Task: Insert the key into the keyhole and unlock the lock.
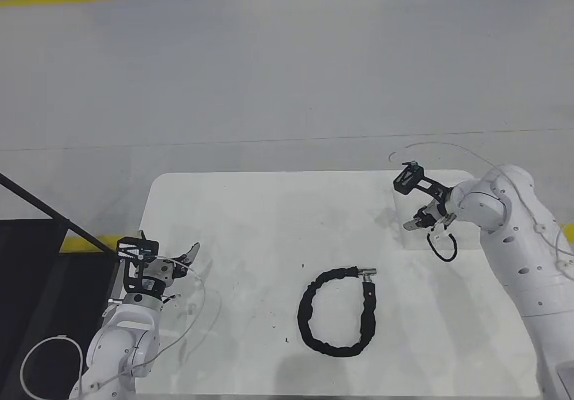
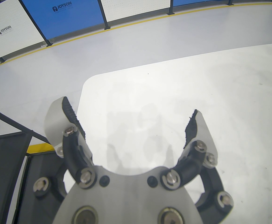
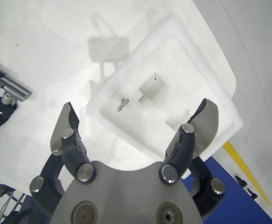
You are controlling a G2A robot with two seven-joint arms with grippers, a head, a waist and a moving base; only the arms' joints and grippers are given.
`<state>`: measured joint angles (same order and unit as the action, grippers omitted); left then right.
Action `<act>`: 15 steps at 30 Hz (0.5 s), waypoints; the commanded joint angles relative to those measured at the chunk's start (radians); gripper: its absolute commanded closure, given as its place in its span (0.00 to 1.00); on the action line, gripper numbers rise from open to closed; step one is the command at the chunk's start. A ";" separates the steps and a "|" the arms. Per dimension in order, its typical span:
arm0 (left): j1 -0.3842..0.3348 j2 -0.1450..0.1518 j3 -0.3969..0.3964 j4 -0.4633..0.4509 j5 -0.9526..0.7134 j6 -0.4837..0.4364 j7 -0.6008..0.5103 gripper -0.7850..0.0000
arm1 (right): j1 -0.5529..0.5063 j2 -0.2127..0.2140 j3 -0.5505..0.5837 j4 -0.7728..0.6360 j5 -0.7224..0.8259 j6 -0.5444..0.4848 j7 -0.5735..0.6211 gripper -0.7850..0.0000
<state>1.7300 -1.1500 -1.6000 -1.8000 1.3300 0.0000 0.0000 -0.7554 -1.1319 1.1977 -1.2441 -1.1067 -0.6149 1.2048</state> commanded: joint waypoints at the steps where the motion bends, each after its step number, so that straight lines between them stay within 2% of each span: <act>1: 0.000 0.000 0.000 0.000 0.000 0.000 0.000 0.00 | -0.021 -0.004 0.002 0.031 0.118 0.003 0.004 0.00; 6: 0.000 0.000 0.000 0.000 0.000 0.000 0.000 0.00 | 0.081 -0.010 -0.033 0.135 0.353 0.210 0.211 0.00; 11: 0.000 0.000 0.000 0.000 0.000 0.000 0.000 0.00 | 0.181 -0.014 -0.076 0.253 0.452 0.248 0.248 0.00; 15: 0.000 0.000 0.000 0.000 0.000 0.000 0.000 0.00 | 0.236 -0.022 -0.117 0.325 0.434 0.284 0.246 0.00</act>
<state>1.7300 -1.1500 -1.6000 -1.8000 1.3300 0.0000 0.0000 -0.5279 -1.1521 1.0867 -0.9316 -0.6615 -0.3394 1.4595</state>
